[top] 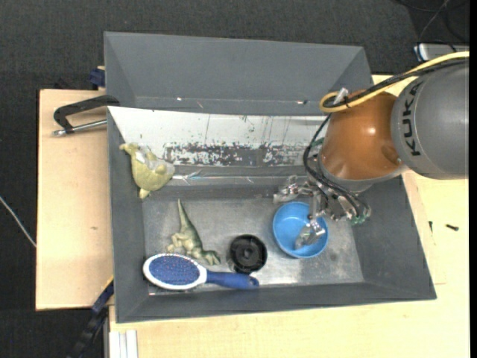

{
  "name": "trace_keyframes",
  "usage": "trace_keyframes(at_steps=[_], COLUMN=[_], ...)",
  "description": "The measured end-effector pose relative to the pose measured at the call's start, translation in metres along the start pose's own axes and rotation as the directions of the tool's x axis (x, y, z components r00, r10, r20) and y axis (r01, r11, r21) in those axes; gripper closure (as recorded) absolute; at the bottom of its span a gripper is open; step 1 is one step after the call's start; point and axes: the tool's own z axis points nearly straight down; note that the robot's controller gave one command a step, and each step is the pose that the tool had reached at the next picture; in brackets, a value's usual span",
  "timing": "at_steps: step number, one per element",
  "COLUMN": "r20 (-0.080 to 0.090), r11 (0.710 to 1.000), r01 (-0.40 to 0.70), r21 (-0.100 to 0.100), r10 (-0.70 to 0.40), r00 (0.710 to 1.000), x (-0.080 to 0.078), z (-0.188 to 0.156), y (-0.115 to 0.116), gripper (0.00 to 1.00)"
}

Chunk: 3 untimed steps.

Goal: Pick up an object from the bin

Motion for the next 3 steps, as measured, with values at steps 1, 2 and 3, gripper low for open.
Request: trace_keyframes(at_steps=[1, 2, 3], r20=[-0.008, -0.010, -0.009], r11=[0.999, 0.990, 0.940], r01=[-0.052, 0.144, 0.342], r21=[-0.005, -0.003, -0.004], r10=[0.052, -0.145, -0.342], r00=[0.999, 0.989, 0.940], x=[0.017, 0.063, 0.018], z=[-0.019, -0.024, 0.009], y=[0.045, 0.024, 0.037], gripper=[0.00, 0.00, 0.00])
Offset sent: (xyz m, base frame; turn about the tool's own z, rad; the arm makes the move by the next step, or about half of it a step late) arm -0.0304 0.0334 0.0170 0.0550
